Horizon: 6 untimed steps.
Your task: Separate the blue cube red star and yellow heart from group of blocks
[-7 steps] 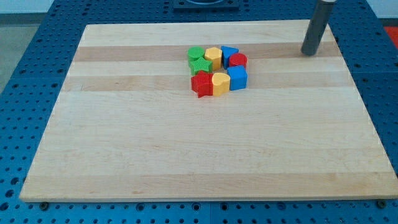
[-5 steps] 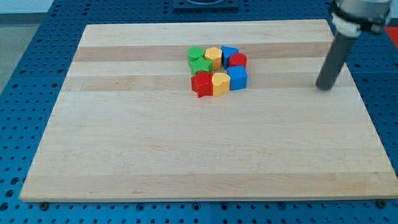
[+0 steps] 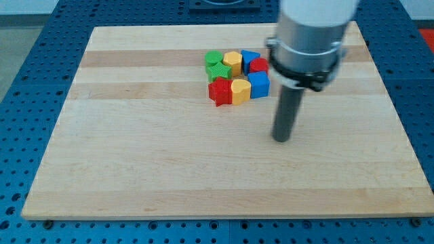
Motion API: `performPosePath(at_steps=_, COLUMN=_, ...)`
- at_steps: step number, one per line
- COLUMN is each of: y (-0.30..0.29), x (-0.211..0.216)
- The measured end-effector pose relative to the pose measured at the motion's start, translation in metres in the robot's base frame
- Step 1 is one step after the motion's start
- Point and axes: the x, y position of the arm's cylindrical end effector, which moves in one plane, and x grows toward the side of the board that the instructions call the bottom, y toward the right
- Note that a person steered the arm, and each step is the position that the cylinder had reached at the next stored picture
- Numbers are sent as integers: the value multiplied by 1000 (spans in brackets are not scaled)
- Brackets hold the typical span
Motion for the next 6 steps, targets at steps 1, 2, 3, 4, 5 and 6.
performPosePath(at_steps=1, y=-54, x=0)
performPosePath(at_steps=2, y=-114, x=-11)
performPosePath(at_steps=3, y=-133, x=-57)
performPosePath(at_steps=4, y=-128, x=-80)
performPosePath(at_steps=5, y=-109, x=-81)
performPosePath(at_steps=6, y=-84, x=-82)
